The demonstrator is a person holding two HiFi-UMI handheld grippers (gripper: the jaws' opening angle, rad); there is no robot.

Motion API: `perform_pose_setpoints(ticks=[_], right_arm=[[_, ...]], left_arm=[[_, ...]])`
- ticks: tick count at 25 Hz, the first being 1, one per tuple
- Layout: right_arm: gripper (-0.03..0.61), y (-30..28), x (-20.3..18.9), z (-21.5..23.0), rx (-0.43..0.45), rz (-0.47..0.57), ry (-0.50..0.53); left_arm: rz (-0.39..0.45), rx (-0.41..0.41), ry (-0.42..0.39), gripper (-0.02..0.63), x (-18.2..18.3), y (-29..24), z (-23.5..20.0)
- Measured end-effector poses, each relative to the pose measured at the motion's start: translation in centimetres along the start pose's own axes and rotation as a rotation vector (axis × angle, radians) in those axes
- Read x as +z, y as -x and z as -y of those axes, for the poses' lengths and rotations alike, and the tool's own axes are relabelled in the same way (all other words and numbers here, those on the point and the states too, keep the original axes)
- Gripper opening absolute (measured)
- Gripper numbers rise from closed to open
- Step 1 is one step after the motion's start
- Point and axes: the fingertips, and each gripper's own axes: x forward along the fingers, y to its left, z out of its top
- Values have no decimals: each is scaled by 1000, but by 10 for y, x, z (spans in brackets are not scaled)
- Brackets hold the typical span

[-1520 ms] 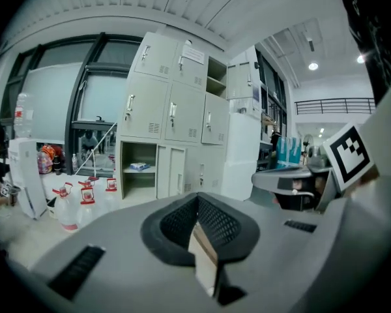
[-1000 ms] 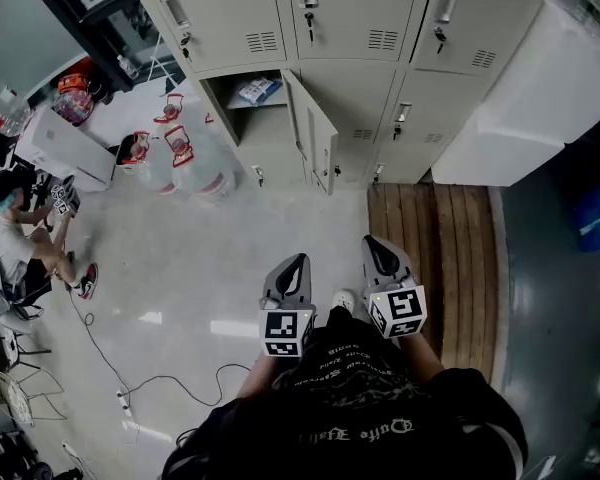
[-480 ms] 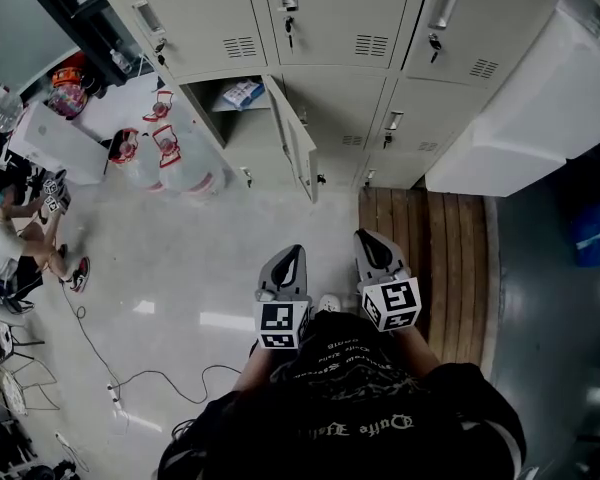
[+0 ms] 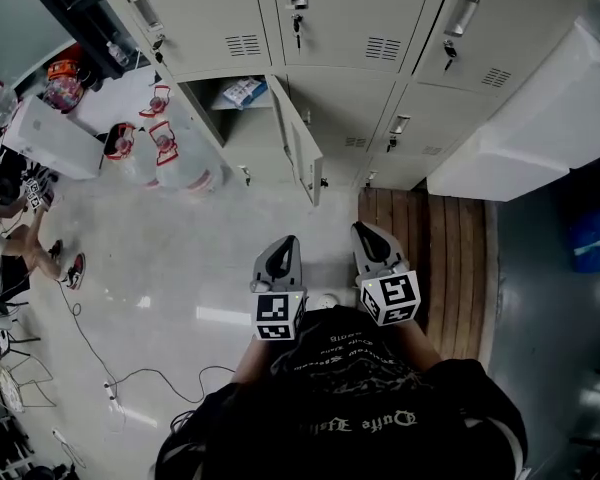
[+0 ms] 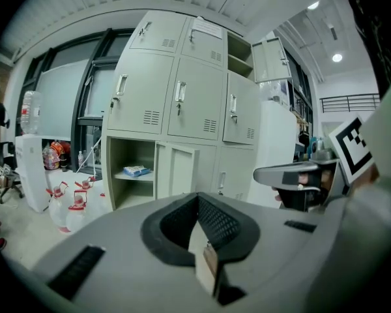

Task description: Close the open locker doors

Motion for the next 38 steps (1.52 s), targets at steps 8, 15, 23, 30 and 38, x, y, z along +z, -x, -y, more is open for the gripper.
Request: perform_pose_setpoints(ticks=[8,15,23,30,38], right_arm=[[10,-48,19,11,-32,-18,13],[107,-96,27,16,-3,-45,16],[114,-133,36,18,49,-72,67],[112,-142,38,11,64,-74,97],[81,-150,40,-24,170,-97,157]], left_arm=[[9,-21,6,8,18,-35,-41],[4,-17,-13,8,31,-61,-88],[-6,-5,-24,8,37,-69,-121],[-35,3,-16,8,26,-69,-137],[-47,18,-26,8,23,-69,-159]])
